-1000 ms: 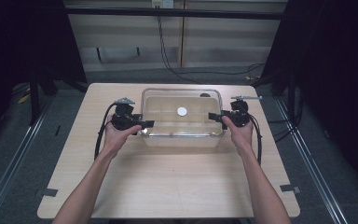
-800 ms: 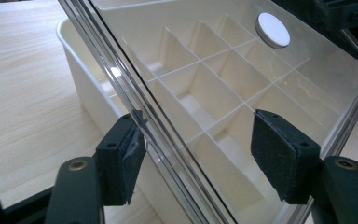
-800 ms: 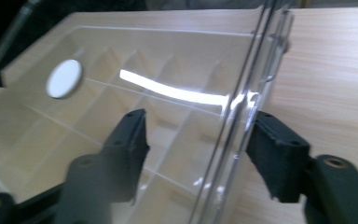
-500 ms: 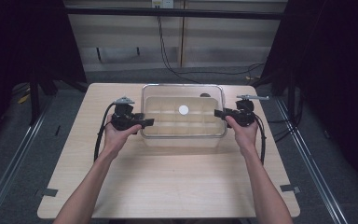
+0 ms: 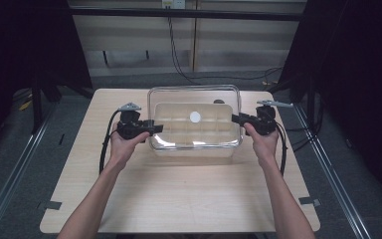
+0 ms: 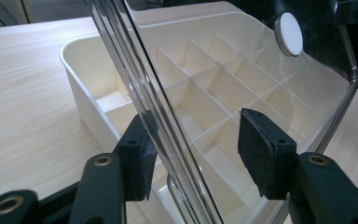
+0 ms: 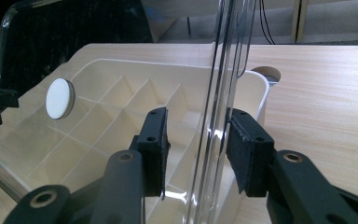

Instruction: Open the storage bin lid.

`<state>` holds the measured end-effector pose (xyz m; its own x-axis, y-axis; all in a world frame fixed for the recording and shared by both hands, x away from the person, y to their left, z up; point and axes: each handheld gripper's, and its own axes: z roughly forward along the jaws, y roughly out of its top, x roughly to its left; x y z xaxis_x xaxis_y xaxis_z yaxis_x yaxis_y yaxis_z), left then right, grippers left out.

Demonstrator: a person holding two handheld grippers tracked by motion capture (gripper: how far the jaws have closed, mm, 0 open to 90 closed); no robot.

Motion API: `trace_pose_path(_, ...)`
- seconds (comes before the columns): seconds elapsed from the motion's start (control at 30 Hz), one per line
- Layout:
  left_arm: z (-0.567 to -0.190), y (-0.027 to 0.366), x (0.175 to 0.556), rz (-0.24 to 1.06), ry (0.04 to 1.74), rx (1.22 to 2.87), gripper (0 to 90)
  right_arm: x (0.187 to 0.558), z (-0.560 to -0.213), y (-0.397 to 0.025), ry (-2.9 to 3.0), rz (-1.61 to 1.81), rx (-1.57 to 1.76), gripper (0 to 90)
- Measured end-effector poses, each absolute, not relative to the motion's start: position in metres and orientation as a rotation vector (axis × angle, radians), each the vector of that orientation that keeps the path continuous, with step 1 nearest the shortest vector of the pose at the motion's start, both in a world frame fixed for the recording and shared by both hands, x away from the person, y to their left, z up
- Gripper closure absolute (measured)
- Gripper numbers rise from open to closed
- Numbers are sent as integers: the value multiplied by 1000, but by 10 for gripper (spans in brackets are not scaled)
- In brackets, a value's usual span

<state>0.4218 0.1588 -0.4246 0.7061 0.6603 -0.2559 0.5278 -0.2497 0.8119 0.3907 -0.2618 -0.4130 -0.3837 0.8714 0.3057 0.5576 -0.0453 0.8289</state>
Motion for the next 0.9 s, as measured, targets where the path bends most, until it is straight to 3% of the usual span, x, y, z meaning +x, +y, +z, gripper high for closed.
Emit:
trace_pose_path(0.43, -418, 161, 416, 183, 914, 1902, 545, 380, -407, -271, 1903, 1488, 1496, 690)
trace_pose_path(0.9, -412, 164, 408, 191, 895, 1868, 608, 369, -402, -272, 1875, 1506, 1500, 717)
